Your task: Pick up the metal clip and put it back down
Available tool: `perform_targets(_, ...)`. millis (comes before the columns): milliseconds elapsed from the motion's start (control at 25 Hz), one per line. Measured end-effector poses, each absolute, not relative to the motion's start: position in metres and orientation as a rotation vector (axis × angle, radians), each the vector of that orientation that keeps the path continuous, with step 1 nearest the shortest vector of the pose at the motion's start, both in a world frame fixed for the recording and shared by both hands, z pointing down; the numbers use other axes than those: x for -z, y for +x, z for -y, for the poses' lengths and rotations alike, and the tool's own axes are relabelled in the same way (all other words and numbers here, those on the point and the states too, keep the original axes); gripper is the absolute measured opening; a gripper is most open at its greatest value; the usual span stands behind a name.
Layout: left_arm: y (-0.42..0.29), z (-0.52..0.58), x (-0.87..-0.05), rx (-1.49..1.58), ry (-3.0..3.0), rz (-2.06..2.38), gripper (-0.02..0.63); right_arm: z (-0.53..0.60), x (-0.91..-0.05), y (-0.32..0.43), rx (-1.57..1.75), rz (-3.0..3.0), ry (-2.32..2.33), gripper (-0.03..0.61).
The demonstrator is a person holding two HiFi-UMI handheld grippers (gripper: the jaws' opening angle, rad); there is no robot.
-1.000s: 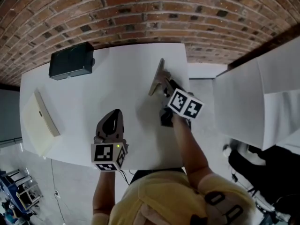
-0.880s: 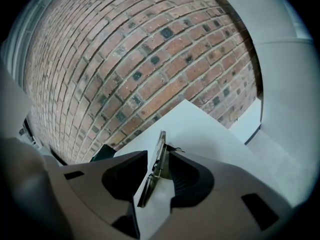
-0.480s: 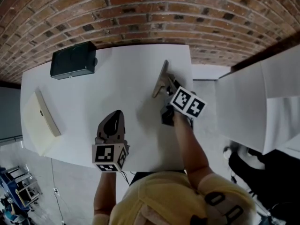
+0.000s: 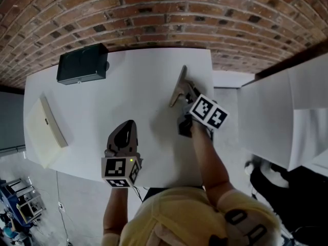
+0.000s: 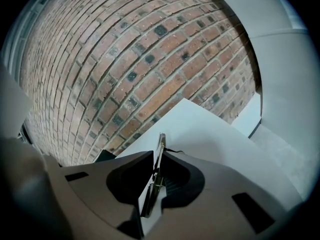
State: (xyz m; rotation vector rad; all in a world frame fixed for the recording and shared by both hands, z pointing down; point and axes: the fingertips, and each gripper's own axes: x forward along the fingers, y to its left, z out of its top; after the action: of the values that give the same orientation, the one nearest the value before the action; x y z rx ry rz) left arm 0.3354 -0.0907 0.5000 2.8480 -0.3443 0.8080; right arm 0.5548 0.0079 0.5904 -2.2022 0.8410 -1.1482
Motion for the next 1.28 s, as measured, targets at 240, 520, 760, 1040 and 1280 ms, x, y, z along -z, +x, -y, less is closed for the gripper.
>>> perform_targets(240, 0.328, 0.094, -0.497, -0.793, 2.839, 0.380, 0.008, -0.004, -0.583, 0.553, 1.119, -0.865, -2.181, 0.024)
perform_targets(520, 0.311, 0.100, -0.492, -0.758, 2.838, 0.441, 0.008, -0.001, -0.577, 0.543, 1.118, -0.905, -2.184, 0.015)
perform_targets(760, 0.292, 0.102, -0.484, -0.722, 2.824, 0.500, 0.008, 0.004, -0.568, 0.528, 1.111, -0.965, -2.192, 0.014)
perform_targets(1040, 0.259, 0.107, -0.476, -0.670, 2.793, 0.593, 0.008, 0.014, -0.552, 0.503, 1.090, -1.051, -2.171, 0.014)
perform_targets(1280, 0.216, 0.119, -0.470, -0.611, 2.739, 0.658, 0.008, 0.027, -0.537, 0.472, 1.076, -1.136, -2.176, 0.014)
